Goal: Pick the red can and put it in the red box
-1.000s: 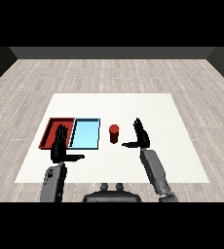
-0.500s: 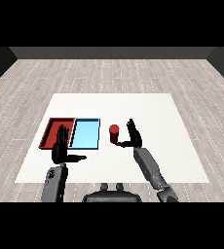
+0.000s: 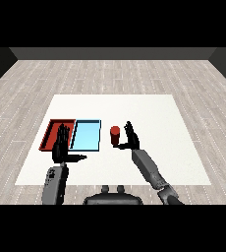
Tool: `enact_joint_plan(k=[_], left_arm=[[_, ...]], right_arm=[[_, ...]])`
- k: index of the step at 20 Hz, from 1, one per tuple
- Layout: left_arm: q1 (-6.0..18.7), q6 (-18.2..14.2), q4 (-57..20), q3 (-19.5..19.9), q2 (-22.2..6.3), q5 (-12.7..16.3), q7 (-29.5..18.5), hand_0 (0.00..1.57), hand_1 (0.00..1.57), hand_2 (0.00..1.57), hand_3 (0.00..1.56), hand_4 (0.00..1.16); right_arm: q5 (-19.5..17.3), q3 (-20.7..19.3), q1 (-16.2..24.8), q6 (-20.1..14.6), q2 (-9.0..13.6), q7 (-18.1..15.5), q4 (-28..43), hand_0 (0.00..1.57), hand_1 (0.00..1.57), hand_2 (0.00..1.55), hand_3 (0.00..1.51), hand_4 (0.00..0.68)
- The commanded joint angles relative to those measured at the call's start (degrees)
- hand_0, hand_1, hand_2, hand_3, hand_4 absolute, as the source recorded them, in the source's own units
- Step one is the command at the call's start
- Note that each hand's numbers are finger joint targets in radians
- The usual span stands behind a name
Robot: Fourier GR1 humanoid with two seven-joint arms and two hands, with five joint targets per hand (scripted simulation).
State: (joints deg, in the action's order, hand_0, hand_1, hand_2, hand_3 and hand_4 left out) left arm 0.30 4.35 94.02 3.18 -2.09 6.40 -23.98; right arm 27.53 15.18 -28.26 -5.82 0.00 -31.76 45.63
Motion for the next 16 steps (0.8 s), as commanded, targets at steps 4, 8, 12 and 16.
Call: enact_joint_plan(k=[4, 8, 12, 16], left_arm=[[2.5, 2.5, -6.5, 2.2, -1.2, 1.4, -4.2, 0.00, 0.00, 0.00, 0.00, 0.00], [4.5, 2.8, -7.1, 3.2, -2.2, 2.4, -2.3, 0.00, 0.00, 0.00, 0.00, 0.00], [-2.7, 3.0, -1.9, 0.6, -0.6, 0.4, -5.8, 0.00, 0.00, 0.00, 0.00, 0.00], [-1.2, -0.4, 0.6, -1.3, 1.0, -1.1, -1.3, 0.00, 0.00, 0.00, 0.00, 0.00]], right_arm=[[6.5, 5.1, -2.9, -1.5, 0.0, -2.0, -3.9, 0.00, 0.00, 0.00, 0.00, 0.000], [2.0, 1.4, -1.7, -0.4, 0.0, 0.3, -2.7, 0.00, 0.00, 0.00, 0.00, 0.000], [6.3, 2.2, -7.3, -0.7, 0.0, -0.5, -9.5, 0.00, 0.00, 0.00, 0.00, 0.000], [10.4, 6.5, -7.4, -5.9, 0.0, 2.0, -4.6, 0.00, 0.00, 0.00, 0.00, 0.000]])
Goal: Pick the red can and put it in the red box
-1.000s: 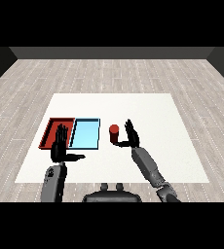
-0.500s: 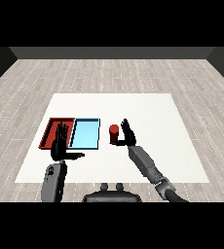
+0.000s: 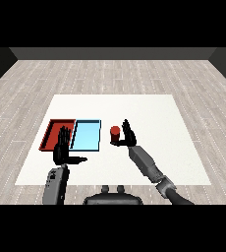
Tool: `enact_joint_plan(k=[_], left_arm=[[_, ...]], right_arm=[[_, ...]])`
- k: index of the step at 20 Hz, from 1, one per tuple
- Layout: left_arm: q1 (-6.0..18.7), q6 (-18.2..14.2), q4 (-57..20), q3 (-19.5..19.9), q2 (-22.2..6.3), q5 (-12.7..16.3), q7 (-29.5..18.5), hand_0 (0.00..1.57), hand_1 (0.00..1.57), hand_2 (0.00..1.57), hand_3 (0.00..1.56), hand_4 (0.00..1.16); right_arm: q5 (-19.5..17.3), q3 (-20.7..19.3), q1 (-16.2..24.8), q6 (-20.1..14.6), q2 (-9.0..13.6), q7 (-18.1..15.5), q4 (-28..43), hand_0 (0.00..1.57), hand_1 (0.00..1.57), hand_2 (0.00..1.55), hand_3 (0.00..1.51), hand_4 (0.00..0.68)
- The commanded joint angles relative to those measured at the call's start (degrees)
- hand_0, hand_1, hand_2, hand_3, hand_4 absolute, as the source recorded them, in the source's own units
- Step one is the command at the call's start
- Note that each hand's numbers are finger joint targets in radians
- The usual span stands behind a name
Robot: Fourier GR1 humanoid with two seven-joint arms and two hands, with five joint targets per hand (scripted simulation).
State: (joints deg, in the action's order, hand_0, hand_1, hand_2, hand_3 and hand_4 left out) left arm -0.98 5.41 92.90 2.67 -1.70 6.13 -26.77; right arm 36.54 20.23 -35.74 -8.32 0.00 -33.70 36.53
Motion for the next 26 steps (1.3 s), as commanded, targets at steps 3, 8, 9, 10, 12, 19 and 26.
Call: enact_joint_plan(k=[3, 8, 9, 10, 12, 19, 26], left_arm=[[-0.2, -0.3, 0.8, 0.6, -0.3, 0.4, 1.0, 0.00, 0.00, 0.00, 0.00, 0.00], [-1.6, 0.1, 1.7, 0.7, -0.7, 0.2, 0.3, 0.00, 0.00, 0.00, 0.00, 0.00], [-0.8, 3.1, 0.8, 2.4, -2.2, 3.3, 0.4, 0.00, 0.00, 0.00, 0.00, 0.00], [1.1, 2.2, -0.6, 3.3, -2.6, 3.0, 1.1, 0.00, 0.00, 0.00, 0.00, 0.00], [-0.5, 1.5, 1.0, 1.2, -0.9, 1.8, 0.6, 0.00, 0.00, 0.00, 0.00, 0.00], [-1.0, -0.2, 0.1, 0.3, 0.5, -0.1, -1.7, 0.00, 0.00, 0.00, 0.00, 0.00], [0.2, 0.6, 2.6, 0.6, 0.0, 2.6, 2.7, 0.00, 0.00, 0.00, 0.00, 0.00]], right_arm=[[2.1, 2.2, -0.1, -1.0, 0.0, -2.2, -1.7, 0.00, 0.00, 0.00, 0.00, 0.000], [4.6, 4.0, -5.7, -1.8, 0.0, 0.9, -3.7, 0.00, 0.00, 0.00, 0.00, 0.000], [8.4, 7.4, -4.4, -1.8, 0.0, -3.5, -5.7, 0.00, 0.00, 0.00, 0.00, 0.000], [6.6, 4.0, -7.3, 1.0, 0.0, -3.3, -10.4, 0.00, 0.00, 0.00, 0.00, 0.000], [12.3, 11.8, -5.8, -3.8, 0.0, -2.3, -6.2, 0.00, 0.00, 0.00, 0.00, 0.000], [14.8, 11.2, -8.9, -1.0, 0.0, -2.6, -9.2, 0.00, 0.00, 0.00, 0.00, 0.000], [17.1, 17.1, -7.3, -6.9, 0.0, -1.7, -3.5, 0.00, 0.00, 0.00, 0.00, 0.000]])
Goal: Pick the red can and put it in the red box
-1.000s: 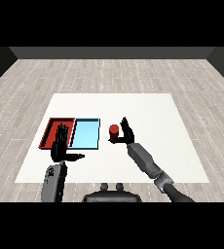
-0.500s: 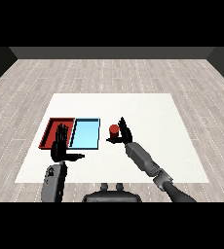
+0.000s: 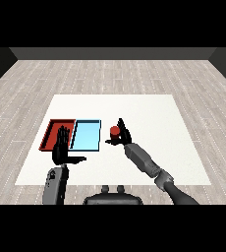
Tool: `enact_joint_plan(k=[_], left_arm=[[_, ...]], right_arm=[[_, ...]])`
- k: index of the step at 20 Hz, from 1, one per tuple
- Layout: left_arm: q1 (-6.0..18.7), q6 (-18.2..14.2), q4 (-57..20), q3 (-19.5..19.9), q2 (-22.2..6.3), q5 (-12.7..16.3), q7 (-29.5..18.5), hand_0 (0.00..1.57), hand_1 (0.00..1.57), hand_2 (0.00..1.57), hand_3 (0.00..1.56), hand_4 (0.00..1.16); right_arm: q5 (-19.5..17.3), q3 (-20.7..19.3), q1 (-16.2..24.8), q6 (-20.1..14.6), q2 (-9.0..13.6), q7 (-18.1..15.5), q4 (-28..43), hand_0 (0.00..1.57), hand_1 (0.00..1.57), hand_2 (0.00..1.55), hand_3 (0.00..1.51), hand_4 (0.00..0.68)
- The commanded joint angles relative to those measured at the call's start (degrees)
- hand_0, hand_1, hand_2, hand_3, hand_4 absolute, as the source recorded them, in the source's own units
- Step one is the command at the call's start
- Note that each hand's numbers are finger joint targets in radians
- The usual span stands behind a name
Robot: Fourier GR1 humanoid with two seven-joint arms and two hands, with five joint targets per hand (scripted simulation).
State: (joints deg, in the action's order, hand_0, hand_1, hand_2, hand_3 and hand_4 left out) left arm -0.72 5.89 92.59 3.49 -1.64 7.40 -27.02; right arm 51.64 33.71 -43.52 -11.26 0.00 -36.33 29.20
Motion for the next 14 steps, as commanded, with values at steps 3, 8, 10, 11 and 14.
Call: enact_joint_plan(k=[3, 8, 10, 11, 14], left_arm=[[3.0, 0.3, -1.6, 1.2, -1.1, 1.0, 1.7, 0.00, 0.00, 0.00, 0.00, 0.00], [1.4, 1.4, -0.7, 2.4, -1.5, 2.5, 0.5, 0.00, 0.00, 0.00, 0.00, 0.00], [-0.3, -1.6, 3.1, -1.6, 1.4, -0.5, 2.6, 0.00, 0.00, 0.00, 0.00, 0.00], [0.6, -0.4, -0.1, 0.1, 0.5, 0.1, -0.2, 0.00, 0.00, 0.00, 0.00, 0.00], [3.0, 1.5, -2.6, 2.7, -2.1, 2.0, 0.1, 0.00, 0.00, 0.00, 0.00, 0.00]], right_arm=[[3.6, 0.0, -5.8, 2.2, 0.0, 1.2, -7.4, 0.00, 0.00, 0.00, 0.00, 0.000], [5.7, 2.0, -5.8, -1.9, 0.0, 4.2, -5.0, 0.00, 0.00, 0.00, 0.00, 0.000], [7.0, 6.6, -2.9, -4.1, 0.0, 2.6, -1.8, 0.00, 0.00, 0.00, 0.00, 0.000], [7.4, 7.7, -3.5, -7.0, 0.0, 0.4, -4.6, 1.40, 1.40, 1.41, 1.37, 0.293], [8.5, 9.5, -2.3, -8.5, 0.0, 0.3, -3.4, 1.52, 1.52, 1.50, 1.46, 0.493]])
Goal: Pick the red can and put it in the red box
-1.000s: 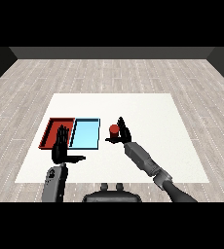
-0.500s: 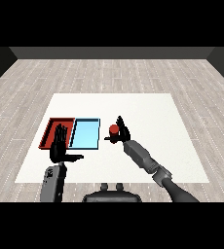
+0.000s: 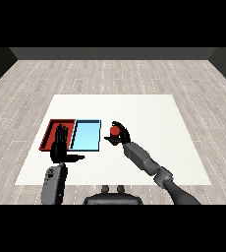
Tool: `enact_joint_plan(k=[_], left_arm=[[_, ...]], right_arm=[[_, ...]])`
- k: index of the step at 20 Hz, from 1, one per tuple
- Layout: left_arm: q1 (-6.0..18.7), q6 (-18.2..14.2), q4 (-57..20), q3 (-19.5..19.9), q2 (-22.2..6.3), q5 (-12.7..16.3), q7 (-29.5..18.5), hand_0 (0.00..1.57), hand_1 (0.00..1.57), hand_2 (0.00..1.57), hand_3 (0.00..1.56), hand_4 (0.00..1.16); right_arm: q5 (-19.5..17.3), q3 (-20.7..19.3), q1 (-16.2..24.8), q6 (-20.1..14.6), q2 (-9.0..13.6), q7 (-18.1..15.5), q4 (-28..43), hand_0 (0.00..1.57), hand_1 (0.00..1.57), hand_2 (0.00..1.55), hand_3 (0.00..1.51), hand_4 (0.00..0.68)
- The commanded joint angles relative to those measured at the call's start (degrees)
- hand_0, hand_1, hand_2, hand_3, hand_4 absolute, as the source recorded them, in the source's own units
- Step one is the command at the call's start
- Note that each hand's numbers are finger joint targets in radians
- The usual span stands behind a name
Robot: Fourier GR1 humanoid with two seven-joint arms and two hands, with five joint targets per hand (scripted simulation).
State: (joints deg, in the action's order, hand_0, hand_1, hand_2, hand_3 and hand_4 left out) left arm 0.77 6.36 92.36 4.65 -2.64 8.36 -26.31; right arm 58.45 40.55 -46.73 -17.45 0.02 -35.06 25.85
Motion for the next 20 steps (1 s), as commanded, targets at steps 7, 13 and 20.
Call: enact_joint_plan(k=[7, 13, 20], left_arm=[[-3.7, -0.2, 4.0, -0.9, 0.8, -0.3, -0.6, 0.00, 0.00, 0.00, 0.00, 0.00], [-3.3, 0.8, 0.6, 0.4, -0.1, 0.7, -0.6, 0.00, 0.00, 0.00, 0.00, 0.00], [-1.9, -0.3, -0.7, -1.6, 1.7, -1.4, -2.3, 0.00, 0.00, 0.00, 0.00, 0.00]], right_arm=[[1.0, 3.8, -2.9, -7.1, 0.0, 2.8, -2.6, 1.54, 1.54, 1.47, 1.42, 0.575], [0.1, 4.4, -6.0, -6.1, 0.0, 6.8, -5.6, 1.53, 1.53, 1.47, 1.41, 0.546], [-0.9, 5.2, -4.5, -8.6, 0.0, 1.2, -2.8, 1.53, 1.53, 1.47, 1.40, 0.580]])
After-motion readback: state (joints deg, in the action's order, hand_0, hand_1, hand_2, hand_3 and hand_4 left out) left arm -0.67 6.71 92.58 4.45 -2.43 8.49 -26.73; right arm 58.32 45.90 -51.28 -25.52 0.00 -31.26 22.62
